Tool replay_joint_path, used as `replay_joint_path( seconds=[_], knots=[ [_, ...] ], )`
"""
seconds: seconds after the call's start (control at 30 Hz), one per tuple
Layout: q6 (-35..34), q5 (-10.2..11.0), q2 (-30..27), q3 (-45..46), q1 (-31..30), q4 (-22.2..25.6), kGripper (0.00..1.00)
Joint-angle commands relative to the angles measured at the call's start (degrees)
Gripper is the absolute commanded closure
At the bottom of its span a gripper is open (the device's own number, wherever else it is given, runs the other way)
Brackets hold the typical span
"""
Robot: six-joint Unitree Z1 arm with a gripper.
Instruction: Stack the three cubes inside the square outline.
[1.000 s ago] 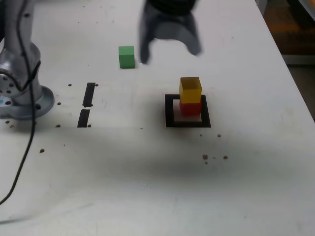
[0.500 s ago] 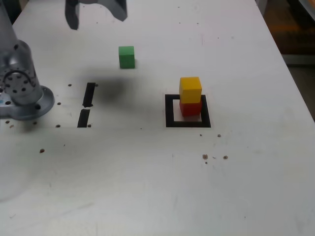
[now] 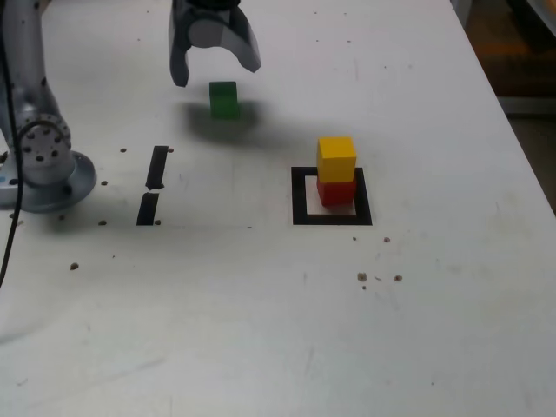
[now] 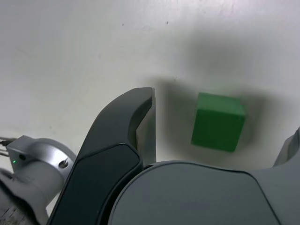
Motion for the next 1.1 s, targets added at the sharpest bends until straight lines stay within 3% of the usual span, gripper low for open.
replay_joint_path(
  seconds=[0.0,0.17,0.43,0.83,1.07],
  knots=[
    [0.4,-0.2,1.7,0.6,0.4,-1.2,0.01],
    [1.2,-0.7,5.0,2.2,1.0,-3.9,0.05],
    [1.5,-1.7,5.7,4.3,1.1,-8.1,0.17],
    [1.5,-2.5,6.0,5.5,1.1,-11.5,0.52],
    [1.8,-5.4,5.5,4.7,0.7,-11.5,0.63]
  ],
)
